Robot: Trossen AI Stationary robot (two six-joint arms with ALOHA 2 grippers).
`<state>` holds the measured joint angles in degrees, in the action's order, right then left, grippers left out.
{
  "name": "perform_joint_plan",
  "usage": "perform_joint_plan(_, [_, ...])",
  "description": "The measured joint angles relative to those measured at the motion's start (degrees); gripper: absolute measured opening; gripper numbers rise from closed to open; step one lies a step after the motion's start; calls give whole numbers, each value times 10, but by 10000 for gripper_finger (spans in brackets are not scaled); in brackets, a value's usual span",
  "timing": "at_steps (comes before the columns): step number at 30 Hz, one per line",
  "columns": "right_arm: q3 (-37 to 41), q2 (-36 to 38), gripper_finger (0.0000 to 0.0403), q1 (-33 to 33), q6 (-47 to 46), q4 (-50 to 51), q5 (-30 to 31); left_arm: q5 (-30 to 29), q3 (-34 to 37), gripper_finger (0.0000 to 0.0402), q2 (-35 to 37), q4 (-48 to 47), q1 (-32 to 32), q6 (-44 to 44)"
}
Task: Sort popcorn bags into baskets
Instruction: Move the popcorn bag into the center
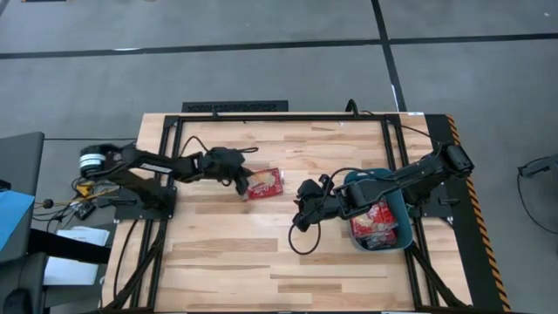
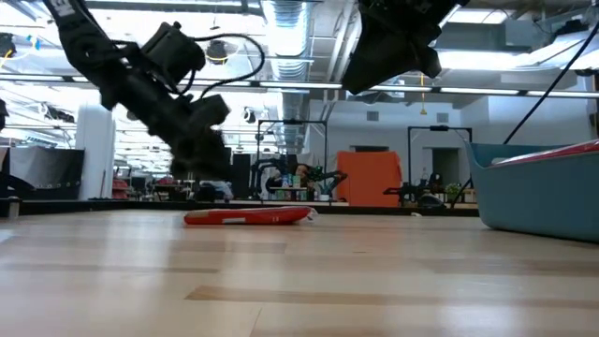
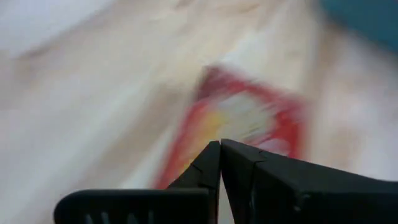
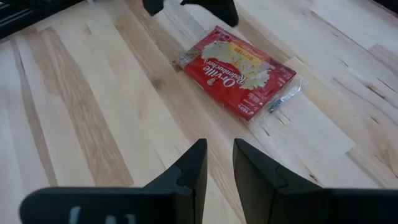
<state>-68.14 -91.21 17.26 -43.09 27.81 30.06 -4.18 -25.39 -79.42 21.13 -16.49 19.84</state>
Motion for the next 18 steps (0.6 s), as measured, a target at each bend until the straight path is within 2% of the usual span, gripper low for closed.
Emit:
perform_joint_plan(3, [0,0,103,0,0,0,0,-46,2,0,23,-97,-1,-13])
perform_joint_plan(9, [0,0,103,0,0,0,9,-64,3,0,-2,-169,14,-2])
perform_joint_plan(13, [0,0,103,3,0,-2,11,-27,2,0,-42,-157,37,22])
perform_joint_plan(18, [0,0,103,8,-5,-2,12,46,2,0,-69,-106,93,103])
